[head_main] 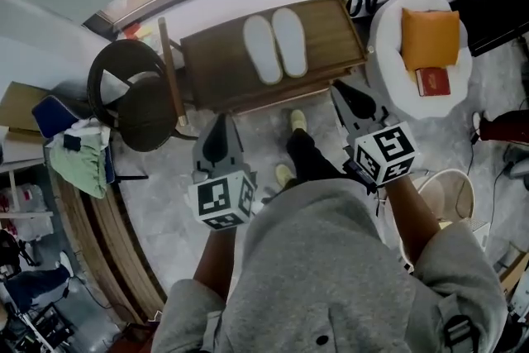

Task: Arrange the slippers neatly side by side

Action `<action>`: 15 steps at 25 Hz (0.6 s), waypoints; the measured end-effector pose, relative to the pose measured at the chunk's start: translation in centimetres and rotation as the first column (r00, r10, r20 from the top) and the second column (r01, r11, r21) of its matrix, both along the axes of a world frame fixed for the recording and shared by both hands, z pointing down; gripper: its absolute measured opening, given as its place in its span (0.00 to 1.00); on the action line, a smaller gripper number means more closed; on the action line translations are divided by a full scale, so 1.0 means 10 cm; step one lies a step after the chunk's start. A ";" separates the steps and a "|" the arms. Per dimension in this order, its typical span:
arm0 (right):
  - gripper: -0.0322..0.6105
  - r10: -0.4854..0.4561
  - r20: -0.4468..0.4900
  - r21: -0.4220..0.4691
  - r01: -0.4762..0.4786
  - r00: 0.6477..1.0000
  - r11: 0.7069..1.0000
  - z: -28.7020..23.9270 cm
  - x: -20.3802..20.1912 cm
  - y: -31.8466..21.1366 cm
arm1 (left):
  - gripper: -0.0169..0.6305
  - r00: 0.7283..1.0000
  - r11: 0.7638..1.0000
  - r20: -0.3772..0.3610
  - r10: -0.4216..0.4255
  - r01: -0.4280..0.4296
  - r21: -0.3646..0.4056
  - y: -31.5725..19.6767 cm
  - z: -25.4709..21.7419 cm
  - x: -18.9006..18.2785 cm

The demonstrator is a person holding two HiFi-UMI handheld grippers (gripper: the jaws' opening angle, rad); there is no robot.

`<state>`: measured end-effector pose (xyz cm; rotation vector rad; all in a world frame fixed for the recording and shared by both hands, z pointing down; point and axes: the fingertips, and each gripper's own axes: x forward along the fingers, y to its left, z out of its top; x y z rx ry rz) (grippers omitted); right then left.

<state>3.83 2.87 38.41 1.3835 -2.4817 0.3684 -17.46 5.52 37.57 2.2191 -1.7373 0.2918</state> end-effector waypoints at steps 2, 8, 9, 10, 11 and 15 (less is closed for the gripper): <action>0.11 0.008 -0.004 0.008 -0.008 1.000 1.000 -0.05 0.02 0.10 | 0.05 1.000 1.000 0.001 0.004 -0.004 0.009 0.09 -0.05 0.04; 0.11 0.022 -0.015 0.015 -0.022 1.000 1.000 -0.10 0.03 0.27 | 0.05 0.999 0.999 0.006 0.036 -0.036 0.018 0.26 -0.12 0.12; 0.11 0.023 -0.014 0.012 -0.023 1.000 1.000 -0.09 0.03 0.29 | 0.05 0.999 0.999 0.009 0.038 -0.038 0.016 0.28 -0.12 0.12; 0.11 0.024 -0.011 0.009 -0.024 1.000 1.000 -0.08 0.03 0.30 | 0.05 0.999 0.999 0.013 0.040 -0.040 0.015 0.30 -0.12 0.13; 0.11 0.025 -0.008 0.006 -0.025 1.000 1.000 -0.08 0.04 0.31 | 0.05 0.999 0.999 0.015 0.041 -0.041 0.014 0.31 -0.12 0.15; 0.11 0.027 -0.002 -0.002 -0.027 1.000 1.000 -0.07 0.04 0.25 | 0.05 0.999 0.999 0.020 0.041 -0.041 -0.003 0.28 -0.10 0.15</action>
